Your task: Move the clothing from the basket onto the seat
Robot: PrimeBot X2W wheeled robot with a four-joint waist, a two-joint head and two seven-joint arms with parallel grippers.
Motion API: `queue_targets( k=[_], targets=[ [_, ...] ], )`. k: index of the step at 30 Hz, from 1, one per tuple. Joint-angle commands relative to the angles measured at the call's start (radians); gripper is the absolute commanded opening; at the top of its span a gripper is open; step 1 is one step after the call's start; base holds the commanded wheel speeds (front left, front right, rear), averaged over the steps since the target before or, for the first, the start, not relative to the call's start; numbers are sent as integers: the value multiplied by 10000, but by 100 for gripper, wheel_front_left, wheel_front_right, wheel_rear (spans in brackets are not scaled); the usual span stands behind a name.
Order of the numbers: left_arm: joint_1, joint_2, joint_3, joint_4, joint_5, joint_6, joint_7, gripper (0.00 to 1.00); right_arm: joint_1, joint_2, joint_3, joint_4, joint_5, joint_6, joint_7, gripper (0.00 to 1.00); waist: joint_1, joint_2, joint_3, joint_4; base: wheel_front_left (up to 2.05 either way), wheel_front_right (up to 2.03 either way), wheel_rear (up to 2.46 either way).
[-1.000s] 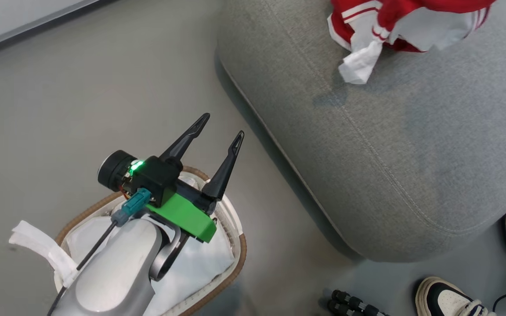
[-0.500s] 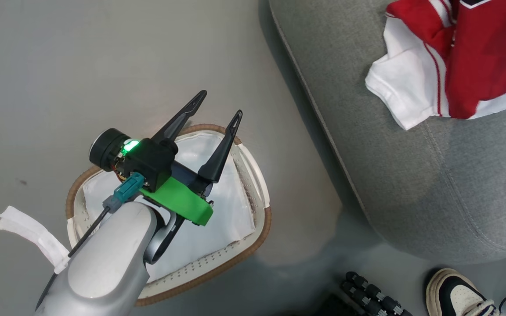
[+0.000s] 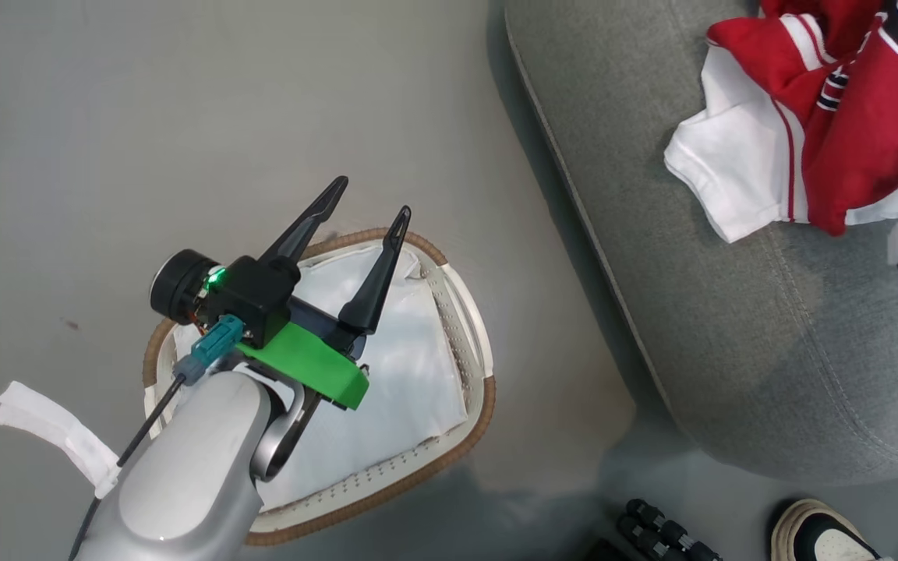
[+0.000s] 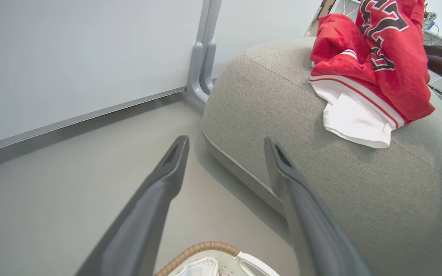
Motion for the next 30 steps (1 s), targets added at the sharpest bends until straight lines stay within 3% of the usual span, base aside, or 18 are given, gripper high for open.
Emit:
queue_targets(
  k=[1, 10, 30],
  targets=[
    [216, -71, 108, 47, 4, -31, -4, 100, 363, 10, -104, -90, 56, -14, -4, 100, -1, 0, -605, -225, 0, 0, 0],
    [1143, -569, 937, 450, 193, -31, -3, 100, 1929, 307, 154, -666, 608, -14, -4, 100, -1, 0, -2141, 71, 0, 0, 0],
    [3033, -1668, 4567, 1057, 1436, -29, -4, 100, 2928, 1179, 3331, -996, 2482, -14, -4, 100, -1, 0, -3914, 2308, 0, 0, 0]
  ],
)
